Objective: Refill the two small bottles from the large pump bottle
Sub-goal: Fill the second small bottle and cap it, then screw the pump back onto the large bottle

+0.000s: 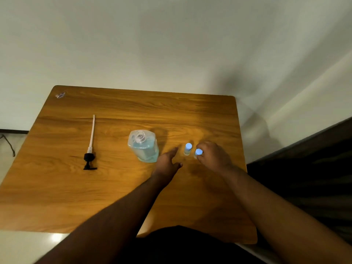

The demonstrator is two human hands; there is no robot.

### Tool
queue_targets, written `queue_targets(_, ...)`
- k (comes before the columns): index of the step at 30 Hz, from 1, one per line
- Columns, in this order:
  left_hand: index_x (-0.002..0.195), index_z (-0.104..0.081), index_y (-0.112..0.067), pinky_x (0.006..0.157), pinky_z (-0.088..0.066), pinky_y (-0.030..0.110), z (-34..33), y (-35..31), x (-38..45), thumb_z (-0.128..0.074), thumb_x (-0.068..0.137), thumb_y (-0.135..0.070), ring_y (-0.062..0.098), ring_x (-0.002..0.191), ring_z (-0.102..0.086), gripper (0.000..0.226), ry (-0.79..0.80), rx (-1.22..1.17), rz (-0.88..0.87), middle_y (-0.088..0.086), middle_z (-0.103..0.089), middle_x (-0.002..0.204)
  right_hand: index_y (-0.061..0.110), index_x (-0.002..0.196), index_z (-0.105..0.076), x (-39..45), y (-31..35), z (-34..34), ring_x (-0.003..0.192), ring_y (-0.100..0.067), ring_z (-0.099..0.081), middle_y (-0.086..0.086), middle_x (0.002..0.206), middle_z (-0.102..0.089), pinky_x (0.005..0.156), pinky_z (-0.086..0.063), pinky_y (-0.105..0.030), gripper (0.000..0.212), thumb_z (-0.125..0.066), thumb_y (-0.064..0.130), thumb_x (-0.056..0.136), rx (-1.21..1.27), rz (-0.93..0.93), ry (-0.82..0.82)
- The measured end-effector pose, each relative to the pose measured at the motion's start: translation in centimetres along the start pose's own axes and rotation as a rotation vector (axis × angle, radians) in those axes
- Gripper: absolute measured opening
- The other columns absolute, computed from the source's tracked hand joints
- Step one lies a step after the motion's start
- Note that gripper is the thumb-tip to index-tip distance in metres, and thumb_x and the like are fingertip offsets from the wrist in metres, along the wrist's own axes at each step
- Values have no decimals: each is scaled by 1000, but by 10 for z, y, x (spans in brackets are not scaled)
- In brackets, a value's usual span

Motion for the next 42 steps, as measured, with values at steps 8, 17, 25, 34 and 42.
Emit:
queue_targets(8, 146, -42, -14, 110, -41, 36, 4, 26, 5, -70, 88, -15, 24, 135, -48, 64, 39, 86, 78, 9, -50, 146, 9, 81, -60, 7, -7, -18, 82, -29, -60, -9, 88, -64, 66, -49, -39, 10, -63, 19, 83, 49, -69, 40)
queue_targets(17, 137, -54, -17, 102, -48, 35, 30, 38, -29, -68, 90, -19, 20, 126, -55, 49, 3, 76, 5, 6, -59, 138, 11, 119, -63, -16, 49, 36, 99, -29, -61, -12, 112, -64, 77, -49, -35, 43, -74, 25, 80, -26, 38, -222)
queue_targets(25, 135, -57, -13, 103, -44, 31, 115, 149, -97, -69, 90, -19, 21, 129, -53, 47, -59, 145, 210, 5, -59, 138, 11, 121, -62, -39, 192, -39, 103, -24, -59, -9, 113, -64, 83, -51, -36, 37, -66, 26, 87, 56, 294, -27)
queue_targets(34, 146, -44, -20, 113, -34, 35, 221, 245, -131, -66, 86, -8, 26, 142, -36, 65, -124, 146, 343, 7, -38, 155, 22, 134, -50, 21, 293, -171, 115, -25, -53, -5, 127, -51, 91, -45, -34, 47, -56, 9, 90, -75, 342, 315)
queue_targets(42, 152, -14, -37, 111, -14, 72, 255, 307, -130, -64, 88, -43, 40, 149, 2, 82, 40, 381, 483, 3, 2, 165, 31, 143, -32, 76, 359, -226, 126, -37, -42, -3, 160, -11, 99, -44, -43, 50, -37, 11, 98, -488, 553, 394)
Point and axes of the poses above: each hand's wrist, its own x-axis towards the middle knuckle, its own z-axis out of the back of the hand, y = z × x, the point moved 10 cm from there along x, towards the middle knuckle
